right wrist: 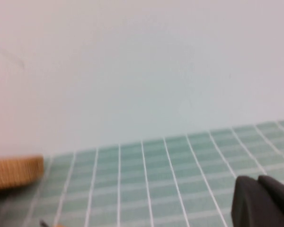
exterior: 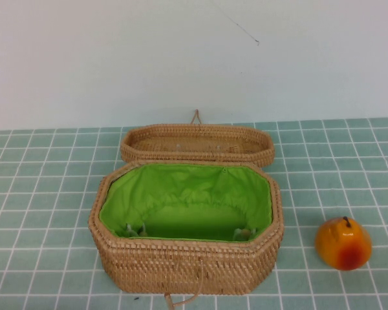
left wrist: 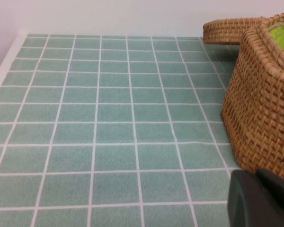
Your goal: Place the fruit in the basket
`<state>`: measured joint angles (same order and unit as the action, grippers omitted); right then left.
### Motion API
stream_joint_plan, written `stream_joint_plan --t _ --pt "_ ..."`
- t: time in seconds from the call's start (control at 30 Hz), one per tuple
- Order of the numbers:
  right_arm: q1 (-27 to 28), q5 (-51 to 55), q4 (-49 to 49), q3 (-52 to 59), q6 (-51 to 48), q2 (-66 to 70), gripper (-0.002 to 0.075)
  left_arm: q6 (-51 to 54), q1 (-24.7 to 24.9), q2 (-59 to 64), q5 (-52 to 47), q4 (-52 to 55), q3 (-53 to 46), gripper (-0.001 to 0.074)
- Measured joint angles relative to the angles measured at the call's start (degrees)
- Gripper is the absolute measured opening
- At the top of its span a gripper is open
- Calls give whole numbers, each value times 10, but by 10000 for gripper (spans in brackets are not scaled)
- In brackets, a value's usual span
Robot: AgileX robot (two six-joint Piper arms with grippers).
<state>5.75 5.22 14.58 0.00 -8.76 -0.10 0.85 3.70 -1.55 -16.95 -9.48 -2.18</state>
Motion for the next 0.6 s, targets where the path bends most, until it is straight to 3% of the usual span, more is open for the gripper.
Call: stream_joint_plan --t 0.23,0.6 --pt "0 -81 61 0 -2 0 -3 0 0 0 0 0 0 0" --pt "0 -93 62 0 -32 0 -3 0 0 0 0 0 0 0"
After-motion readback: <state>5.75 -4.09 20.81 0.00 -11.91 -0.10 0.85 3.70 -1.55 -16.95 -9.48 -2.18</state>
